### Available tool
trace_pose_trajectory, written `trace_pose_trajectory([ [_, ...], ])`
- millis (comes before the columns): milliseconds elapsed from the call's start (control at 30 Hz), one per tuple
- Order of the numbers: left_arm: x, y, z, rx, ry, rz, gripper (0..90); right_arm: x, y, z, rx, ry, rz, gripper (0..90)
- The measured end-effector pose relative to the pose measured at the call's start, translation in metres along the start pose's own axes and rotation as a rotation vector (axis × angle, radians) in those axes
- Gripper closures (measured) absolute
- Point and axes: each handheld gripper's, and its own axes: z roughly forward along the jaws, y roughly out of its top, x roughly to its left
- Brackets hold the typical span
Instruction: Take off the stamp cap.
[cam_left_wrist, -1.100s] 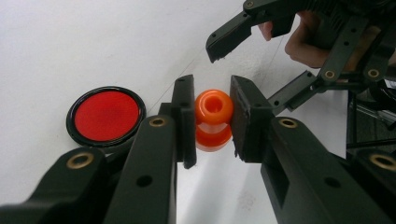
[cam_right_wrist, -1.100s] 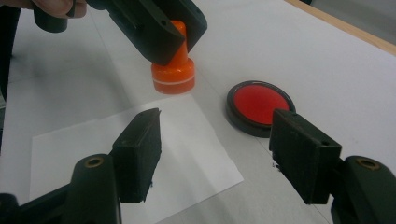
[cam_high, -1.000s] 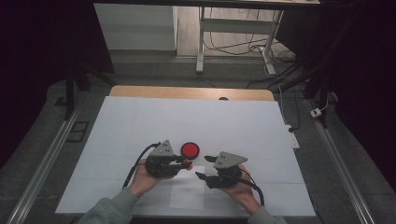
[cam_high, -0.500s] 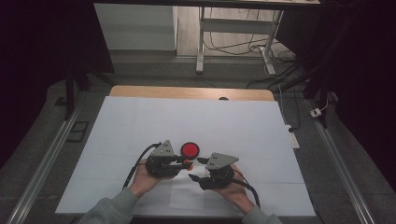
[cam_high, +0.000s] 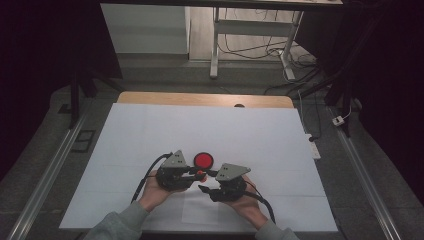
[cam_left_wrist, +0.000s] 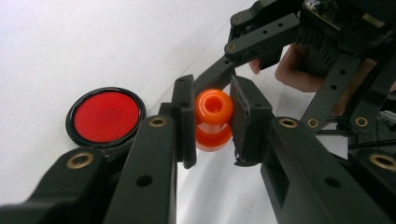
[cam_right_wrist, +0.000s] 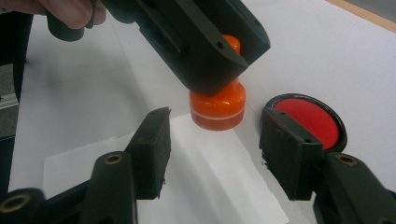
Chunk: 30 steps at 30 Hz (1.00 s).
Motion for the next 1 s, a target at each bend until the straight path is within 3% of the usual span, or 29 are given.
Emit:
trace_pose_trajectory([
  [333,0.0001,-0.0001,0.0002,-0.001,-0.001,-0.001,72.4,0.0010,0.0015,0.0036,0.008,-0.004,-0.008,54.4],
  [1000,0.0001,-0.0003,0.0003,-0.001,-0.001,-0.001,72.3,0.0023,0.0019,0.0054,0.007,-0.029,-0.023,63.7],
])
